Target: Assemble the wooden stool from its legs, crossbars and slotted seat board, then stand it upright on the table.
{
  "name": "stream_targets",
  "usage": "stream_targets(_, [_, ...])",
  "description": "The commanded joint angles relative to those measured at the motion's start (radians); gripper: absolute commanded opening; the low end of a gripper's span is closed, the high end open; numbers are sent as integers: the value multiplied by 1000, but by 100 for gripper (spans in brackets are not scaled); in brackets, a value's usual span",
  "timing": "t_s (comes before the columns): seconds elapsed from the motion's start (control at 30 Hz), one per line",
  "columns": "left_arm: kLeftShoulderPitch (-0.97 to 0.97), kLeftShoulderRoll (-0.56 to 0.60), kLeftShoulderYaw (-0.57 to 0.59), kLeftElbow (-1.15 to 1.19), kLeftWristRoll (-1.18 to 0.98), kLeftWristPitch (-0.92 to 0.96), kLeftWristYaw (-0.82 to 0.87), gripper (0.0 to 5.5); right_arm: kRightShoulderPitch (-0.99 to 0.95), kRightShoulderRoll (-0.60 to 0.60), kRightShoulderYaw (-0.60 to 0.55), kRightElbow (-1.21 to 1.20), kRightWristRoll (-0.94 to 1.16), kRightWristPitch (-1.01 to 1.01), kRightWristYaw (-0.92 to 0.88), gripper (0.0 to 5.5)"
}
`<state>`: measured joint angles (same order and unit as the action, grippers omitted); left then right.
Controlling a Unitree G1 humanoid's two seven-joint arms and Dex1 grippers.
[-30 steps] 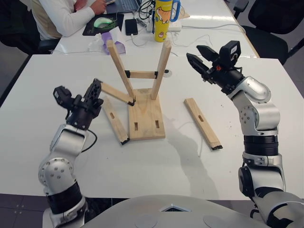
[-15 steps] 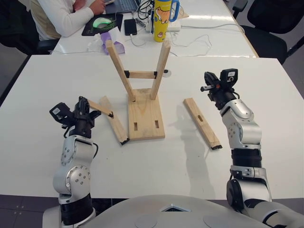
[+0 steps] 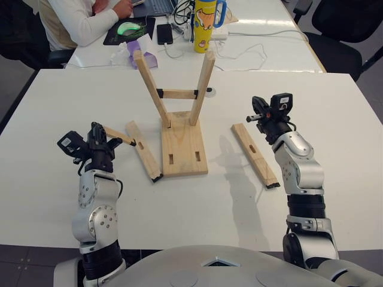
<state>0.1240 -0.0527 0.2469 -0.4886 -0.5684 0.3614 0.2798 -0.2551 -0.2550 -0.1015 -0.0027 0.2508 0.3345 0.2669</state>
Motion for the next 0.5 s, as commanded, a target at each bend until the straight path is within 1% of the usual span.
stream_targets(0.03, [-13, -17, 0, 47, 15, -17, -17, 47, 1, 3, 6, -8, -8, 5, 3, 0])
stream_targets(0.5, [-15, -56, -20, 91, 11, -44, -38, 47, -23, -3, 6, 17, -15, -3, 18, 0])
